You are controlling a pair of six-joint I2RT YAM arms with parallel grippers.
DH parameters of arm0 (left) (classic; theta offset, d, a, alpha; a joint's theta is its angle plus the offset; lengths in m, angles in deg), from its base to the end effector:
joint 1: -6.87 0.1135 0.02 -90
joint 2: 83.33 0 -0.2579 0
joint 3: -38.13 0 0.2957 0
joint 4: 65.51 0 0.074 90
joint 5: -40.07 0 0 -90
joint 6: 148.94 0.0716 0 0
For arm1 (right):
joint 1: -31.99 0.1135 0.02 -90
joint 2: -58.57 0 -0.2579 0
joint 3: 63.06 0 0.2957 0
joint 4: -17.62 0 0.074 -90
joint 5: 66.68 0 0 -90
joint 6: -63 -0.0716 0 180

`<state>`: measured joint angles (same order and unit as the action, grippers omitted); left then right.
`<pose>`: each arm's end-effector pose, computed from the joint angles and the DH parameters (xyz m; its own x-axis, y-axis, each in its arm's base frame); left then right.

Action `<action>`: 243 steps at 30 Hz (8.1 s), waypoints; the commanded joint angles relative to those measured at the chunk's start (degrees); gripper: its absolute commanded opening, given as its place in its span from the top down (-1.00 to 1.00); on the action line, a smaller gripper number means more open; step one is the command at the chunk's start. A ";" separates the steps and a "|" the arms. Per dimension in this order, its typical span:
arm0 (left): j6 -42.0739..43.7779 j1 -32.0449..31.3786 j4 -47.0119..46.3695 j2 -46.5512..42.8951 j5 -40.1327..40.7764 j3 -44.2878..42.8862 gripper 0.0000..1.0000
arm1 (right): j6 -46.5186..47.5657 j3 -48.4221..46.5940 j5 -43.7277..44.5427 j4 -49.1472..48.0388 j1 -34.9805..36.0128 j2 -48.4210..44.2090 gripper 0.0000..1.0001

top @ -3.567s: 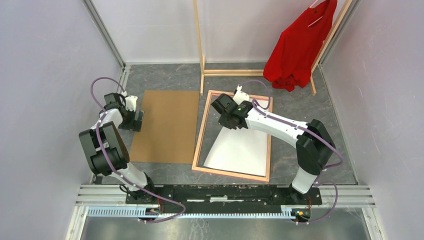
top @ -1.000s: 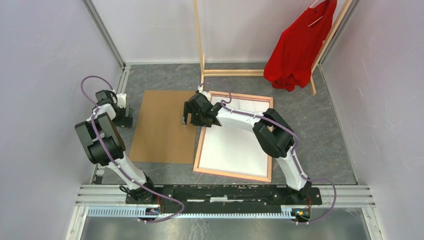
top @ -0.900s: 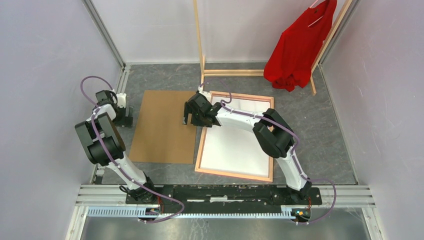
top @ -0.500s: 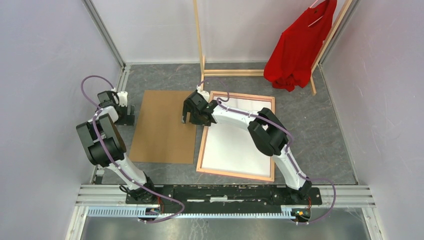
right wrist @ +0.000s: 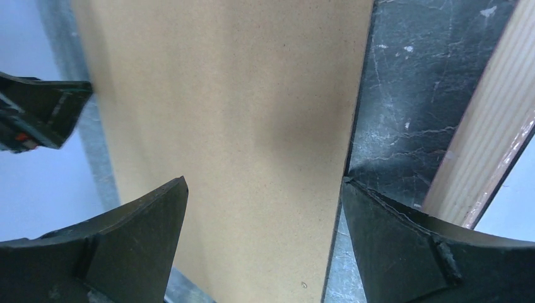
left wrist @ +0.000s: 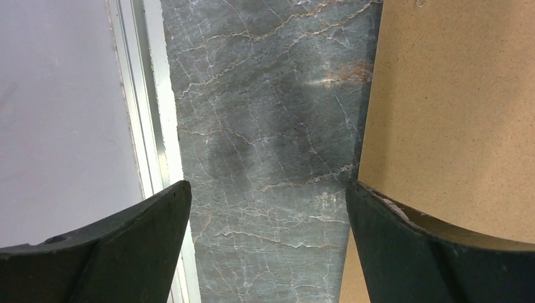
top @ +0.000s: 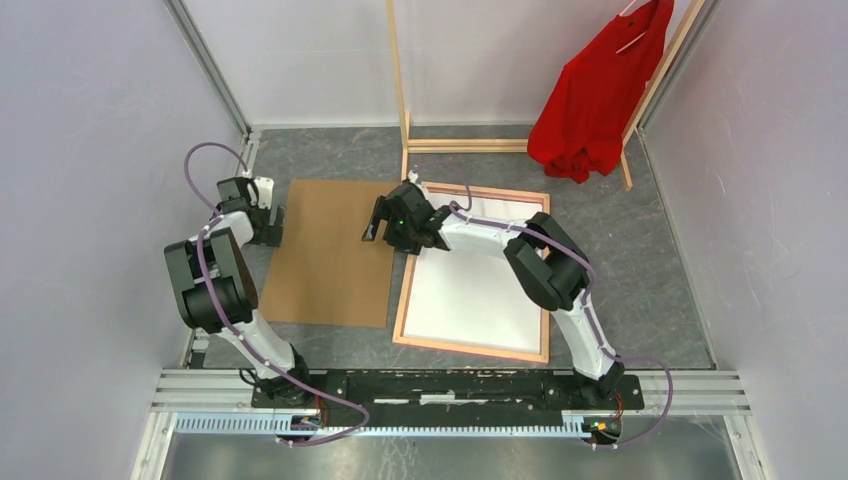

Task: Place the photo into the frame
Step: Move the photo frame item to the center of the board, then pick up the photo frame item at the center of the board.

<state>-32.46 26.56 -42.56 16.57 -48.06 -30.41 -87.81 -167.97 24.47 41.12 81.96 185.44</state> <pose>0.3775 0.1376 0.0955 -0.8426 0.1718 -0.5104 0.0235 0.9586 0.2839 0.3556 0.4211 0.1055 -0.8840 0.3046 -0.3546 0.0313 0.7953 0.6054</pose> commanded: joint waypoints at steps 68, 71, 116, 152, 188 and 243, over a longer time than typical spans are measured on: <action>-1.28 -26.63 16.98 -6.55 -10.99 8.85 -0.97 | -19.43 47.15 -9.00 -48.68 -2.78 -31.53 -0.56; -1.09 -26.63 17.01 -6.50 -10.86 8.86 -0.98 | -18.97 47.07 -7.84 -46.84 -2.83 -32.02 -0.49; 2.36 -7.36 12.03 -4.10 0.18 2.04 -0.97 | -6.96 45.13 -0.38 -23.00 -3.14 -33.45 -0.33; 2.23 -11.67 12.32 -4.39 -3.76 7.31 -0.99 | -11.47 40.31 -9.92 -32.98 -2.01 -22.25 -0.21; 32.86 -12.07 49.04 -39.13 -46.61 -15.18 -1.00 | -18.90 26.11 -9.02 -21.39 -8.28 -34.47 1.00; 60.75 -12.38 23.44 -67.98 -48.40 4.40 0.96 | 36.31 20.59 -38.69 2.47 -18.08 -43.60 -0.87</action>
<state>30.23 14.14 -13.80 -52.76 -95.01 -21.10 -82.31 -143.45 -8.29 29.71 66.42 147.12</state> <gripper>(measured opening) 0.052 0.923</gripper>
